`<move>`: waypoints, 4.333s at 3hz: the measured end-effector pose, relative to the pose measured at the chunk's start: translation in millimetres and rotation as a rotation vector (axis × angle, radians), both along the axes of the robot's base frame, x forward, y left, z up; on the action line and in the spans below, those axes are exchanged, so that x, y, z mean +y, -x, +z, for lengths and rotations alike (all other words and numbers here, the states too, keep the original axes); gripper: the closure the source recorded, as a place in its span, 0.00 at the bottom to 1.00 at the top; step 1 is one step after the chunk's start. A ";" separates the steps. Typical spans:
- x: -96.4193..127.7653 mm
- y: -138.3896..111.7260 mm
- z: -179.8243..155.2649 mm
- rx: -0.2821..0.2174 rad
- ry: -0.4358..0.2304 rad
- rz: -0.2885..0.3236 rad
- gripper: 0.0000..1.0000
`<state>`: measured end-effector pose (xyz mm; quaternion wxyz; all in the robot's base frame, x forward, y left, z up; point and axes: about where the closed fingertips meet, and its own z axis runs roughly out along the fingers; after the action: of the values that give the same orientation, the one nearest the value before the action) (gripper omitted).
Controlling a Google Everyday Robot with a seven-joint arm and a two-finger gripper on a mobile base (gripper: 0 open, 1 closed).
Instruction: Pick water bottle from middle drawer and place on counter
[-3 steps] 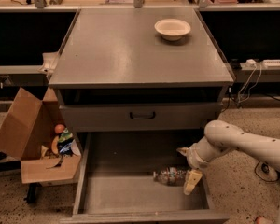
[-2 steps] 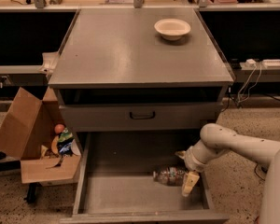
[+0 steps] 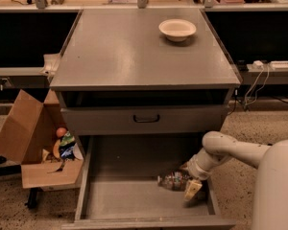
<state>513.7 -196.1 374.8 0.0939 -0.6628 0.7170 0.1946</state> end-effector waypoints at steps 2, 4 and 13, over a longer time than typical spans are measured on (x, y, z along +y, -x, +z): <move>7.8 6.8 -11.3 0.006 -0.026 0.022 0.74; 37.8 13.9 119.9 -0.196 -0.221 0.107 1.00; 122.9 17.2 427.7 -0.614 -0.317 0.431 1.00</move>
Offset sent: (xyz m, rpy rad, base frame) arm -0.0054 0.0116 -0.0028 0.0407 -0.0208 0.0354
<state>496.5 -73.2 802.5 0.3615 -0.8025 0.4614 0.1111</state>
